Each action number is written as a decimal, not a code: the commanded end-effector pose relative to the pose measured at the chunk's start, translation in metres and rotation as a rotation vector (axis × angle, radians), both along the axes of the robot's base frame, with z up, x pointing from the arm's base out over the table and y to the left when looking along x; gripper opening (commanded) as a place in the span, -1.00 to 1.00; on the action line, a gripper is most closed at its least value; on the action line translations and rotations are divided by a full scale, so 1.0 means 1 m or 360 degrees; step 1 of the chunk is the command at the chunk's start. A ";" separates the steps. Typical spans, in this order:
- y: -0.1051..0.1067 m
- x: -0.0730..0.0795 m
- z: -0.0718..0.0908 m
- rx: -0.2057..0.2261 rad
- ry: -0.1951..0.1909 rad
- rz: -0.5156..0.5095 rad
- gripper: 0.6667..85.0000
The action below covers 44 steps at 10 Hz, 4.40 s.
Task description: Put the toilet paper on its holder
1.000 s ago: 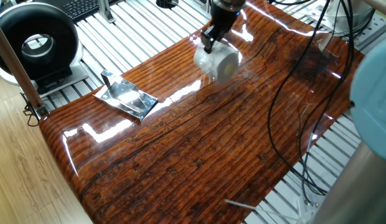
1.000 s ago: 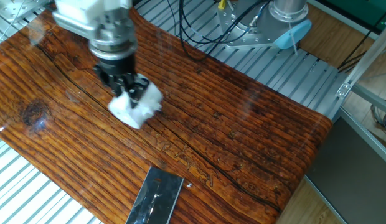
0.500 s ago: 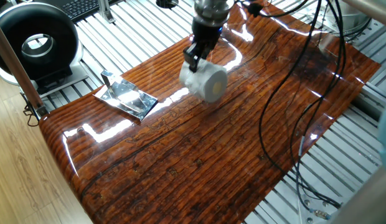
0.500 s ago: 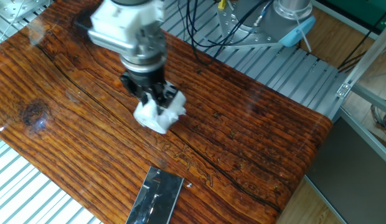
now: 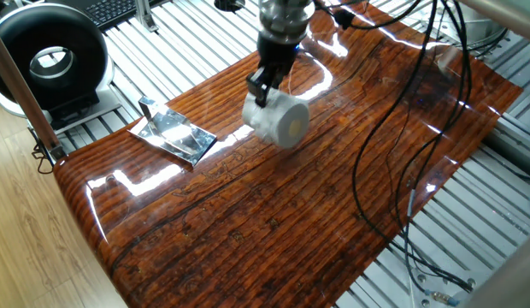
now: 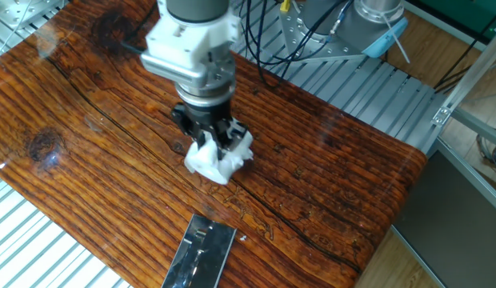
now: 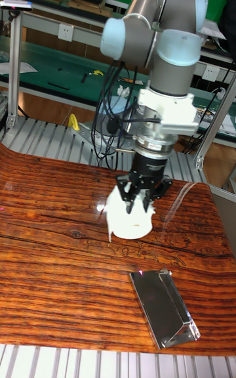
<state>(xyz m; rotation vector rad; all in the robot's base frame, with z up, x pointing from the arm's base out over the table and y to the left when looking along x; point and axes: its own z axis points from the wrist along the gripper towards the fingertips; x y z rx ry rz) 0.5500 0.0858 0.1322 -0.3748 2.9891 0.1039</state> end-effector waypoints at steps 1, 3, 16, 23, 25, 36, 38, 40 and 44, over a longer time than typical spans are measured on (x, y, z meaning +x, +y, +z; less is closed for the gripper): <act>0.022 0.011 0.003 0.0055 -0.0066 0.0009 -0.99; 0.027 0.023 0.005 0.0097 -0.0122 0.0024 -0.99; 0.013 0.034 -0.008 0.0021 -0.0103 0.0016 -0.99; 0.018 0.039 -0.007 0.0053 -0.0129 -0.0004 -0.99; 0.037 0.050 -0.007 0.0050 -0.0135 -0.0017 -0.99; 0.061 0.077 -0.024 0.0116 -0.0192 -0.0012 -0.99; 0.061 0.080 -0.026 0.0115 -0.0195 -0.0009 -0.99; 0.061 0.083 -0.027 0.0122 -0.0200 -0.0006 -0.99; 0.060 0.090 -0.024 0.0109 -0.0194 0.0010 -0.99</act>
